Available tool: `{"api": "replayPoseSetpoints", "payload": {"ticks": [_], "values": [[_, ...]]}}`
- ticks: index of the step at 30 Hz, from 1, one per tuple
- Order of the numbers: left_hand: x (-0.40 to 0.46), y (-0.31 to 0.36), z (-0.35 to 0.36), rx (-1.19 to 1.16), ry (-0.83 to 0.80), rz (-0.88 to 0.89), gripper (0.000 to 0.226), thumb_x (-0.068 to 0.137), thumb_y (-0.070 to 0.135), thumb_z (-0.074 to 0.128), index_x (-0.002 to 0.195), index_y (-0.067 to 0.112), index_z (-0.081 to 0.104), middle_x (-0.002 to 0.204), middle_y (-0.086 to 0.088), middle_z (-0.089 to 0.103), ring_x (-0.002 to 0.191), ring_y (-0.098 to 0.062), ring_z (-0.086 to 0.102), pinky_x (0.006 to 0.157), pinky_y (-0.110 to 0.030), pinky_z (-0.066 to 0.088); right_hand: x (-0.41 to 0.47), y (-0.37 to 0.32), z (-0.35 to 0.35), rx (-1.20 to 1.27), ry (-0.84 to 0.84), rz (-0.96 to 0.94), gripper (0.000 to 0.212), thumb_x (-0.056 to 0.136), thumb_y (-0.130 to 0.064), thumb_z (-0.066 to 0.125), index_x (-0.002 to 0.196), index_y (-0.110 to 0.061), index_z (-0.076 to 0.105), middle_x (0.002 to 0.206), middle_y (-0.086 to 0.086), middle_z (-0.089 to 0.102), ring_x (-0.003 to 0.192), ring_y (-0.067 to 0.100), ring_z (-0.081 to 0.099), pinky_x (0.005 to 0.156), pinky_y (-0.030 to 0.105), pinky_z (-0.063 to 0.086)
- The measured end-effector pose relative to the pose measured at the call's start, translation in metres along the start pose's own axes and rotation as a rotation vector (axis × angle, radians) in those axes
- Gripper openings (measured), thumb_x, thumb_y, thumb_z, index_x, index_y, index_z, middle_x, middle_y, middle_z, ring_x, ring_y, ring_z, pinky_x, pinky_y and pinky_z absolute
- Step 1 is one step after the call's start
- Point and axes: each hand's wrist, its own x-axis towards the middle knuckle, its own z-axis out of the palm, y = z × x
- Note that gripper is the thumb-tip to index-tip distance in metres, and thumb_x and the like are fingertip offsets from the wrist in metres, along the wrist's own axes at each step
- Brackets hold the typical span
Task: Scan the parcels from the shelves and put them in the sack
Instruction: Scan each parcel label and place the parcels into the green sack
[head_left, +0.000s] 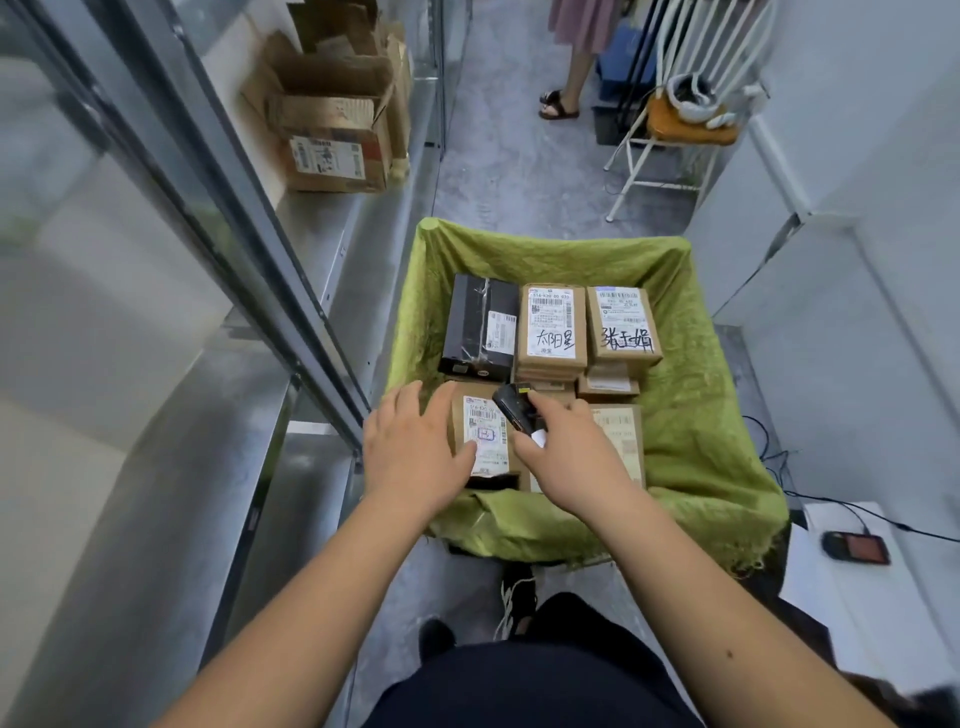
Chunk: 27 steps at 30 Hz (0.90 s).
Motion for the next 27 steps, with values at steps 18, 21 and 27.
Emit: {"api": "replayPoseSetpoints", "payload": {"ticks": [18,21,27], "values": [[-0.145,0.027,-0.007,-0.125,0.263,-0.561,0.063,0.093,0.055,0.063,0.150,0.031,0.052,0.156,-0.005,0.048,0.148,-0.029,0.036,0.122,-0.052,0.029,-0.036,0.005,0.009,-0.065,-0.276,-0.530,0.068,0.097,-0.058,0.053,0.158,-0.036,0.034,0.129,0.006,0.046,0.110,0.031,0.059,0.097,0.042,0.051],[-0.186,0.052,0.008,-0.128,0.301,-0.707,0.063,0.091,0.054,0.067,0.149,0.033,0.054,0.153,-0.003,0.049,0.147,-0.027,0.037,0.121,-0.051,0.031,-0.051,0.015,0.014,-0.081,-0.324,-0.642,0.068,0.097,-0.061,0.051,0.158,-0.035,0.033,0.133,0.007,0.045,0.115,0.035,0.057,0.097,0.046,0.051],[-0.267,0.092,0.016,-0.107,0.340,-0.964,0.070,0.090,0.055,0.068,0.154,0.033,0.048,0.154,-0.006,0.049,0.145,-0.028,0.039,0.120,-0.050,0.034,-0.097,0.026,0.025,-0.089,-0.494,-0.830,0.069,0.099,-0.056,0.054,0.160,-0.034,0.032,0.142,0.011,0.041,0.121,0.035,0.053,0.097,0.042,0.048]]}}
